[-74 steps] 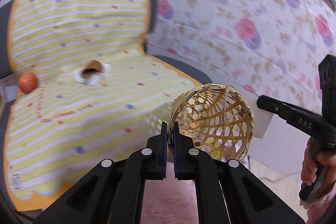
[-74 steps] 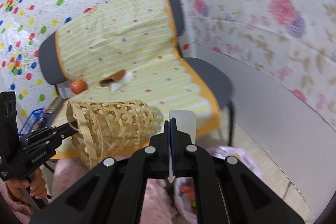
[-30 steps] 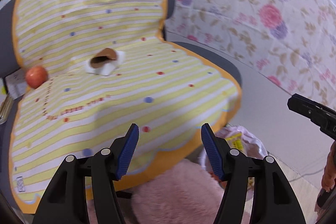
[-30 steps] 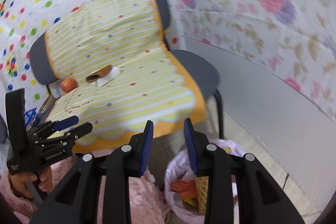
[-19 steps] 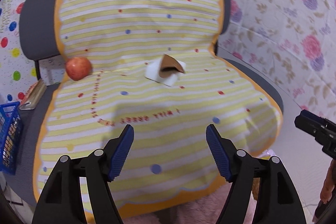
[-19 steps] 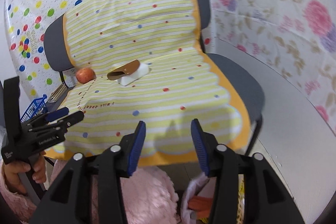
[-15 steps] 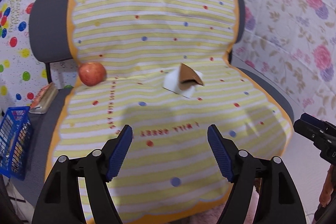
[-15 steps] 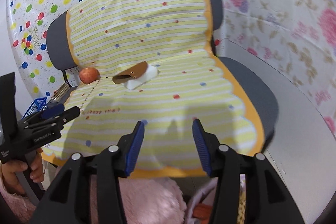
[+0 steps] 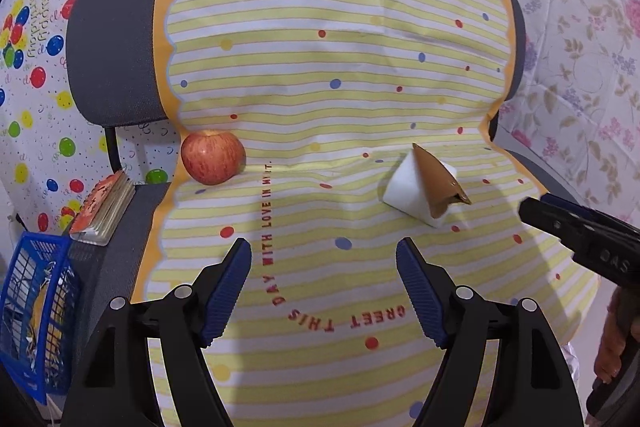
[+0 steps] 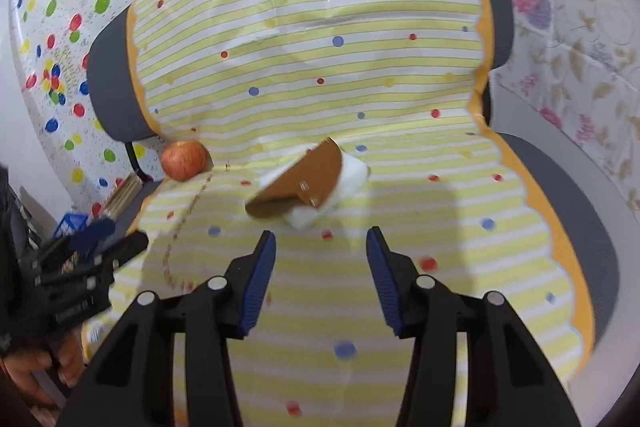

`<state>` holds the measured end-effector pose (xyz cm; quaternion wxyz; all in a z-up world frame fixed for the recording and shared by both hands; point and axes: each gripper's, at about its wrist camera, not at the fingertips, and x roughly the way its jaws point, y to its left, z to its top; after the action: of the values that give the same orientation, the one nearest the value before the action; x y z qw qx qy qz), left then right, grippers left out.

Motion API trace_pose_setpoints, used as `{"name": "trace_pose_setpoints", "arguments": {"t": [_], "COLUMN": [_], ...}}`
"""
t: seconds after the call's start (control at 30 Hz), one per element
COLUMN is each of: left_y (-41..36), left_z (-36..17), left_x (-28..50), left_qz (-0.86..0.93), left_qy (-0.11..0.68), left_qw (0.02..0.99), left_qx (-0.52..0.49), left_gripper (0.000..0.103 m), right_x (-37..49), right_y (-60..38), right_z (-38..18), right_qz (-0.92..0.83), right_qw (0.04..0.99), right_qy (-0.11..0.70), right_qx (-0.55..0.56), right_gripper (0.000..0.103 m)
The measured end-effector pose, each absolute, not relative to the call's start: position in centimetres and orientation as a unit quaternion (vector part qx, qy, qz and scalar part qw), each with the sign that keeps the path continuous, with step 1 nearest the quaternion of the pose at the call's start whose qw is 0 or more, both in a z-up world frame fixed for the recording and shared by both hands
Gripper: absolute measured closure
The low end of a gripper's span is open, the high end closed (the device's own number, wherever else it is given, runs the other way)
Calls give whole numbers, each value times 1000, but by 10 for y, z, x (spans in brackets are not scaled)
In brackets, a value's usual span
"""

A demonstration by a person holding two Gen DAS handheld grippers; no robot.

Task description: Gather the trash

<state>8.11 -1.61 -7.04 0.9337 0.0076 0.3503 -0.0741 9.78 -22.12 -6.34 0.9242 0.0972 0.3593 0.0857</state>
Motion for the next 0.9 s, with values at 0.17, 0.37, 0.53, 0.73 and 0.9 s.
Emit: {"name": "trace_pose_setpoints", "arguments": {"t": [0.17,0.37,0.53,0.73,0.9], "left_y": [-13,-10,-10,-9,-9], "left_z": [-73,-85,-92,-96,-93], "left_x": [97,127,140,133,124], "left_qz": [-73,-75,-76,-75,-76], "left_qy": [352,362,374,381,380], "left_qw": [933,929,924,922,922], "left_qx": [8,14,6,2,5], "left_gripper": [28,28,28,28,28], "right_x": [148,180,190,194,173], "right_y": [-210,-211,-210,-215,-217], "right_z": [-79,-99,-108,-123,-112], "right_qz": [88,83,82,86,78], "right_qw": [910,892,881,862,875], "right_qy": [385,413,430,453,439], "right_qx": [124,165,181,210,188], "right_gripper": [47,47,43,42,64]}}
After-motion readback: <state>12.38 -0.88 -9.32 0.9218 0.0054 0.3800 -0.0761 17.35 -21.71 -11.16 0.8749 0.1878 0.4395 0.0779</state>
